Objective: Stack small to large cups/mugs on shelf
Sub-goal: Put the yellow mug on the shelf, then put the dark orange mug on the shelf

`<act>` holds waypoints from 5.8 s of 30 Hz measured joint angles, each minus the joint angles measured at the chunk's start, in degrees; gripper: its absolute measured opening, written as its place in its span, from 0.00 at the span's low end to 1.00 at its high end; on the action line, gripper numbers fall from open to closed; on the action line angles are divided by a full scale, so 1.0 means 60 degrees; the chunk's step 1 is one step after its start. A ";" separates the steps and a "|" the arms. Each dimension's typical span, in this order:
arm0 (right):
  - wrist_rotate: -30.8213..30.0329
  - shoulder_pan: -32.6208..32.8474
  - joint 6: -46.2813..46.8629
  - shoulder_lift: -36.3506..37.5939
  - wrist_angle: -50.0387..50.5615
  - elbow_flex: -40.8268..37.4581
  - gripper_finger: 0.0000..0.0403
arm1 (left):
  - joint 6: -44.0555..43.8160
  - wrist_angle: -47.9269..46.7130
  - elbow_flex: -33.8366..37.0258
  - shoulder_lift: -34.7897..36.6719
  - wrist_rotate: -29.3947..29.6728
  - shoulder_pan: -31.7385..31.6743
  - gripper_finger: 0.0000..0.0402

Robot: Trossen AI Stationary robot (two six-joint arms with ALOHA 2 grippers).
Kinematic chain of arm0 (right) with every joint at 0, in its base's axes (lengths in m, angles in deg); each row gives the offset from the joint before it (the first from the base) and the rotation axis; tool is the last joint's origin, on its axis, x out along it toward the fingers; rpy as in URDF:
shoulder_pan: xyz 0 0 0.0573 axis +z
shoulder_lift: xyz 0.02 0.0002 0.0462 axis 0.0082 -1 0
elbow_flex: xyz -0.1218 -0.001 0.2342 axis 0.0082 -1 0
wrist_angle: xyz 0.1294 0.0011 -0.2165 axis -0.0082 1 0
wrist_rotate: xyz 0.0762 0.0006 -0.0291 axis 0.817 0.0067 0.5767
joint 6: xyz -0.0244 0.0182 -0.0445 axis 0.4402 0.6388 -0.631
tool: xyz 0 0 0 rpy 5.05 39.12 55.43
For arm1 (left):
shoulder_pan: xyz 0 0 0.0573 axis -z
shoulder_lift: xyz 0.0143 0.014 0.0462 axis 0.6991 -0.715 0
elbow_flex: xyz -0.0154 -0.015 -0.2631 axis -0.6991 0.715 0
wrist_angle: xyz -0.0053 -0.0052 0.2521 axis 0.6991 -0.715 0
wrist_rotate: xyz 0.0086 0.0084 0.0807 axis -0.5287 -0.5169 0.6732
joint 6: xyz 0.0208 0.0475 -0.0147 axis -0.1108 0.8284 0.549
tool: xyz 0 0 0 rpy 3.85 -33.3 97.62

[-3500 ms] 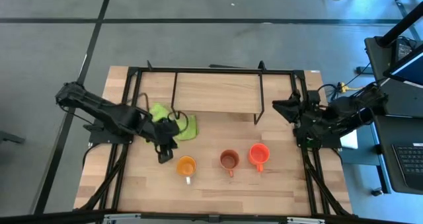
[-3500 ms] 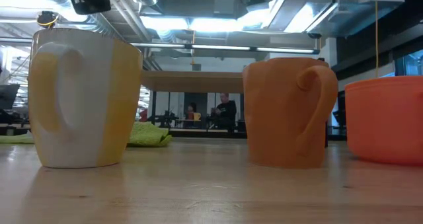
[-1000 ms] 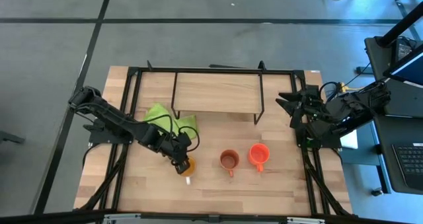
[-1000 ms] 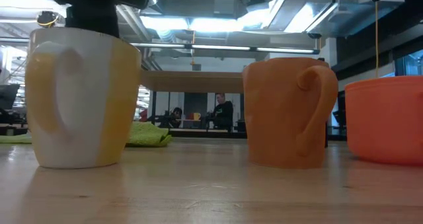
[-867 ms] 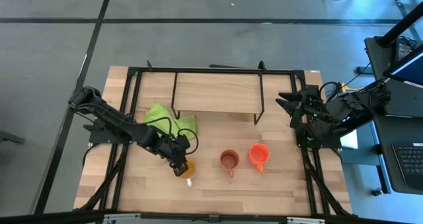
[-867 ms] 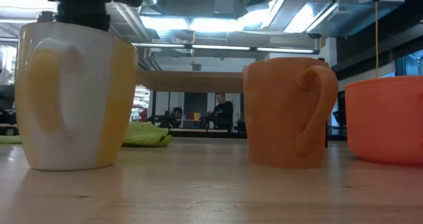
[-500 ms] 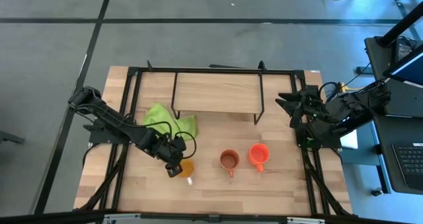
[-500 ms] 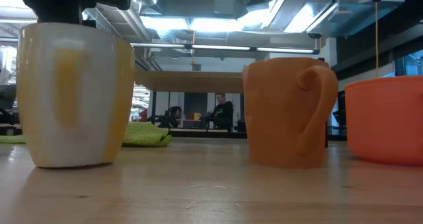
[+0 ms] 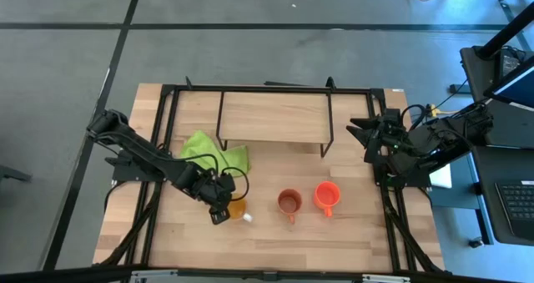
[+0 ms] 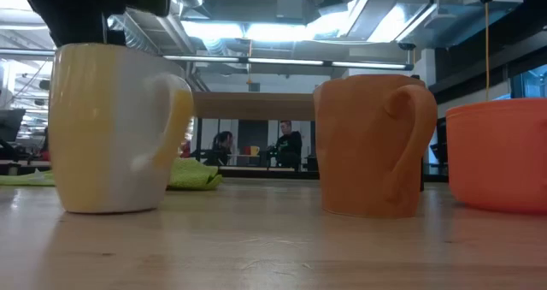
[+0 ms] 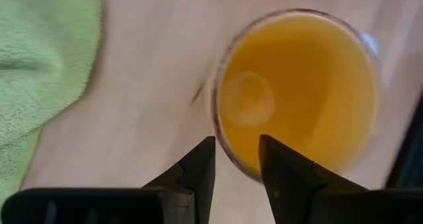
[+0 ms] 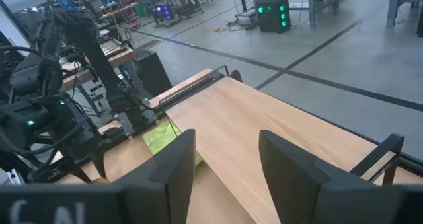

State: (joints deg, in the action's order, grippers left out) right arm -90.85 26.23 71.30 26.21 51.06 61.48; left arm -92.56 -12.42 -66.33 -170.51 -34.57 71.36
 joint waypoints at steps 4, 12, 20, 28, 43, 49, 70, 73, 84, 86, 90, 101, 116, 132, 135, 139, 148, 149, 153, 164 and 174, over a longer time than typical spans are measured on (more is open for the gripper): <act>-0.0001 0.0000 -0.0007 0.0000 -0.0001 0.0000 0.42 | -0.0247 0.0318 0.0250 -0.0005 0.0124 -0.0124 0.28; -0.0004 0.0000 0.0001 0.0007 0.0000 0.0000 0.42 | -0.0323 0.0439 0.0451 -0.0005 0.0156 -0.0361 0.24; -0.0011 0.0000 0.0001 0.0015 -0.0004 0.0000 0.42 | -0.0167 0.0400 0.0465 -0.0006 0.0276 -0.0387 0.05; -0.0112 -0.0002 0.0008 0.0015 -0.0004 -0.0002 0.42 | -0.0169 0.0421 0.0465 -0.0008 0.0554 -0.0310 0.05; -0.0522 -0.0002 0.1589 0.0018 0.1550 -0.0004 0.42 | 0.0548 -0.1590 -0.1901 -0.0005 -0.0372 -0.0814 0.02; -0.0525 0.0000 0.2548 -0.0018 0.2589 -0.0004 0.42 | 0.2159 -0.4312 -0.4880 0.0010 0.0937 -0.1914 0.02; -0.0057 0.0004 0.4735 -0.1742 0.3199 -0.0004 0.42 | 0.9831 -0.6299 -0.8758 -0.1954 0.0269 -0.7748 0.02; 0.0080 0.0015 0.5066 -0.2187 0.3048 -0.0004 0.42 | 1.0285 -0.6326 -0.8758 -0.2190 -0.0047 -0.8145 0.02; 0.0106 0.0015 0.5470 -0.3470 0.1636 -0.0007 0.42 | 1.1069 -0.6315 -0.8755 -0.2474 -0.1568 -0.9429 0.02; 0.0109 0.0011 0.5472 -0.3598 0.1503 -0.0007 0.42 | 1.1080 -0.6317 -0.8755 -0.2474 -0.1608 -0.9538 0.03; 0.0109 0.0011 0.5469 -0.3736 0.1345 -0.0007 0.42 | 1.1095 -0.6322 -0.8755 -0.2474 -0.1664 -0.9629 0.03; 0.0094 0.0011 0.5476 -0.3742 0.1322 -0.0007 0.42 | 1.1162 -0.6069 -0.8043 -0.2471 -0.1766 -0.9607 0.03; 0.0094 0.0011 0.5443 -0.3741 0.1381 -0.0007 0.42 | 1.0991 -0.5594 -0.8022 -0.2464 -0.1833 -0.9498 0.10; 0.0079 0.0009 0.5382 -0.3738 0.1403 -0.0007 0.42 | 1.1232 -0.5851 -0.9215 -0.2318 -0.1221 -0.9498 0.19; -0.0018 0.0007 0.5388 -0.3702 0.1406 -0.0007 0.42 | 1.0873 -0.6173 -0.9732 -0.2321 -0.1198 -0.9472 0.19; -0.0123 0.0001 0.5238 -0.3485 0.1407 -0.0005 0.42 | 0.9947 -0.7254 -1.0727 -0.2321 -0.1488 -0.8924 0.17; 0.1548 -0.0939 0.4706 -0.3295 0.1391 0.0004 0.42 | 0.7700 -0.7612 -1.0975 -0.2015 -0.0518 -0.5141 0.16; 0.1989 -0.1133 0.4523 -0.3328 0.1316 0.0004 0.42 | 0.7487 -0.7478 -1.0842 -0.2015 -0.0259 -0.4711 0.16; 0.3956 -0.1953 0.3933 -0.3585 0.0965 0.0004 0.42 | 0.6655 -0.6786 -1.0051 -0.2015 0.0108 -0.3595 0.16; 0.7826 -0.2945 0.3131 -0.5903 -0.0209 0.0004 0.42 | 0.4034 -0.2829 -0.6348 -0.1389 0.0188 -0.1579 0.16; 0.9162 -0.2371 0.2755 -0.7045 -0.1086 0.0004 0.42 | 0.0642 0.0309 -0.3023 0.0026 0.2603 0.0537 0.16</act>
State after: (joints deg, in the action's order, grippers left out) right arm -35.88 12.00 87.83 -16.06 44.55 61.50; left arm -88.71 -10.56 -84.47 -170.36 -18.95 74.58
